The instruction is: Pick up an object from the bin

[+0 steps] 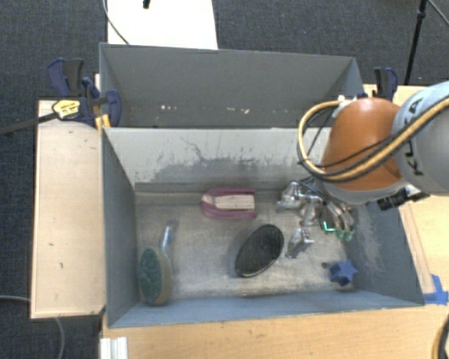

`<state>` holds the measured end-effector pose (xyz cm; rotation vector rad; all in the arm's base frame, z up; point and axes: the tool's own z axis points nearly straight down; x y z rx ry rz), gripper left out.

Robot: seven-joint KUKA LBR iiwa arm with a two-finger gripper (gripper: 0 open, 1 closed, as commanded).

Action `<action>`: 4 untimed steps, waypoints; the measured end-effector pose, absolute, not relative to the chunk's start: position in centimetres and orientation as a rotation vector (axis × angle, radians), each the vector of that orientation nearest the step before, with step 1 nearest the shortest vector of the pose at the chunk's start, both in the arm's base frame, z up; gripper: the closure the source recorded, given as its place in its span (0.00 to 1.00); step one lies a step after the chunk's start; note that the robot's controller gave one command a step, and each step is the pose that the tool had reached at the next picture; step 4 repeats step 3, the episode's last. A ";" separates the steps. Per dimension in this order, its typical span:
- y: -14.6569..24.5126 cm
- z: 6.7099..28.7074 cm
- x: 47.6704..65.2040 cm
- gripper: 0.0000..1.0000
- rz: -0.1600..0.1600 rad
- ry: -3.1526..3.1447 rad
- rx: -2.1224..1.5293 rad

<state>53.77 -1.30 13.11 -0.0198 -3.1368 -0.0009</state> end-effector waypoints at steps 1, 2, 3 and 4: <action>6.9 7.3 52.9 0.00 0.001 -3.134 -0.226; 6.8 7.6 53.1 1.00 -0.002 -3.140 -0.227; 6.7 25.2 52.4 1.00 0.000 -3.138 -0.133; 6.7 25.2 52.4 1.00 0.000 -3.138 -0.133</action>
Offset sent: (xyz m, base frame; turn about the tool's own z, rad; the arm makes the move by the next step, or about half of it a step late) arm -0.0102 0.0814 -0.0611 0.1315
